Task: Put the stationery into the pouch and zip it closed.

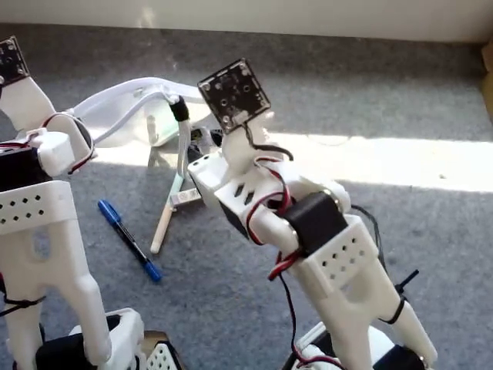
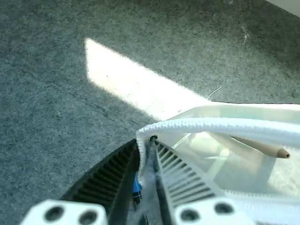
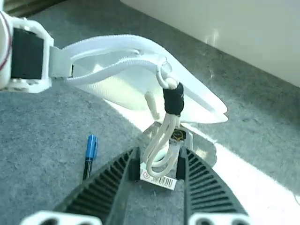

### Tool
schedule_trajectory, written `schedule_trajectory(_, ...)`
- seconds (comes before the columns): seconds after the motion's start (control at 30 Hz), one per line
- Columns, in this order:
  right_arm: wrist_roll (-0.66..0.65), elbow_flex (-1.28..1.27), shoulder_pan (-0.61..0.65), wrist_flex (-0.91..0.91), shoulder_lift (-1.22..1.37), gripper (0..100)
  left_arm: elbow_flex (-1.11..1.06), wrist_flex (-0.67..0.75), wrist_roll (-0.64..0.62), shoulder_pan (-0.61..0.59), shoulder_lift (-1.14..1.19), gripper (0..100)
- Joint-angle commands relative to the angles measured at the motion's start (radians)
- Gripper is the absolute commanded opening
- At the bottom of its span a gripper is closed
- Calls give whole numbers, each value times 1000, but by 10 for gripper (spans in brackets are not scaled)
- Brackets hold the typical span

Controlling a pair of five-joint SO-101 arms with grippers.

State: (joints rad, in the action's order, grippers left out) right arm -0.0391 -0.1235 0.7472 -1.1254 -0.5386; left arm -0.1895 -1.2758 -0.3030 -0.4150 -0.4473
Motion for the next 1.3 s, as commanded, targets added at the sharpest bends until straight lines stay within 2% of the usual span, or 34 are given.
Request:
schedule_trajectory(0.0, -48, 84, -4, -88, 62, 127, 39, 14, -9, -27, -18, 17)
schedule_trajectory(0.13, -187, 84, -4, -159, 117, 127, 39, 14, -11, -50, -18, 17)
schedule_trajectory(0.23, -230, 82, -4, -168, 128, 127, 54, 17, -11, -96, -18, 17)
schedule_trajectory(0.4, -235, 81, -4, -166, 137, 127, 84, 15, -11, -151, -18, 16)
schedule_trajectory(0.57, -236, 79, -8, -165, 154, 127, 88, 20, -12, -153, -18, 16)
schedule_trajectory(0.93, -236, 81, -8, -61, 401, 135, 124, 14, -38, -220, -18, 17)
schedule_trajectory(1.17, -239, 79, -1, -59, 473, 265, 117, 14, -35, -229, -18, 17)
schedule_trajectory(1.27, -321, 54, 24, -2, 519, 268, 117, 14, -35, -229, -18, 17)
